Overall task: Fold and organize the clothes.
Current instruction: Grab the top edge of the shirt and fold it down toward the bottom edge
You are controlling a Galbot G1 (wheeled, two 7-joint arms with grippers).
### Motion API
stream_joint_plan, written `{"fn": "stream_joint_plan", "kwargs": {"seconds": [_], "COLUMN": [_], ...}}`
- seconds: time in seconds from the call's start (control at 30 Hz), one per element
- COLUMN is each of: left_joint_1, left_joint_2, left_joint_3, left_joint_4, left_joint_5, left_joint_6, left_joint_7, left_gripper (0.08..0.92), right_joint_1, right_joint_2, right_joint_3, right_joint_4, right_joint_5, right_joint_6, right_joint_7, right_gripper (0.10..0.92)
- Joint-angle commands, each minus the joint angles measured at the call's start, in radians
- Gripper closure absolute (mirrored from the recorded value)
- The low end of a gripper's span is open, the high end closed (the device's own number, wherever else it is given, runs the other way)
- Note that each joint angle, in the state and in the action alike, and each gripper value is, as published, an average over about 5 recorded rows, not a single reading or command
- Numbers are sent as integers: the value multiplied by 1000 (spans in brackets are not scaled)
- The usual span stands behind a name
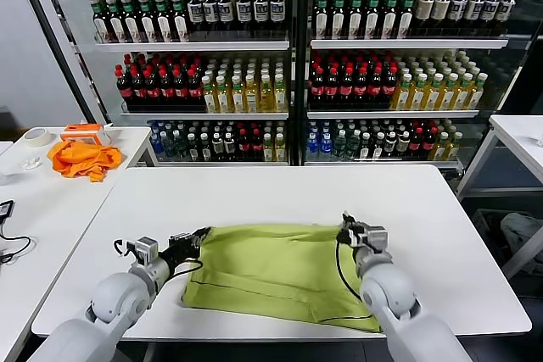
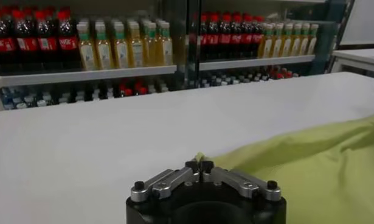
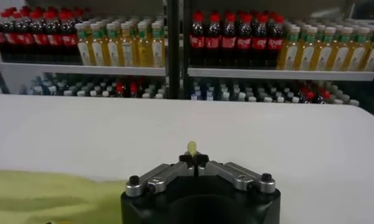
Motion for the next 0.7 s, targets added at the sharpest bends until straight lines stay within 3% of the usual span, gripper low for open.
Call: {"fn": "stream_joint_plan", "kwargs": {"seconds": [0.03, 0.7], "left_joint_1": [110, 144], "left_joint_2": [20, 28], "left_joint_3": [-29, -26], "left_joint_4": [-83, -84], "left_joint_5": [-2, 11], "left_joint_6": [-18, -35], "left_joint_7": [1, 6], "left_gripper": [919, 919], "right_joint_1": [-201, -247], "right_joint_2": [-29, -30], "right_joint_3": [44, 65], "right_joint_4": [188, 174], "right_joint_5": [-31, -87], "right_joint_6": [-2, -5], "right_joint_7": [-1, -7], "right_gripper": [916, 916]}}
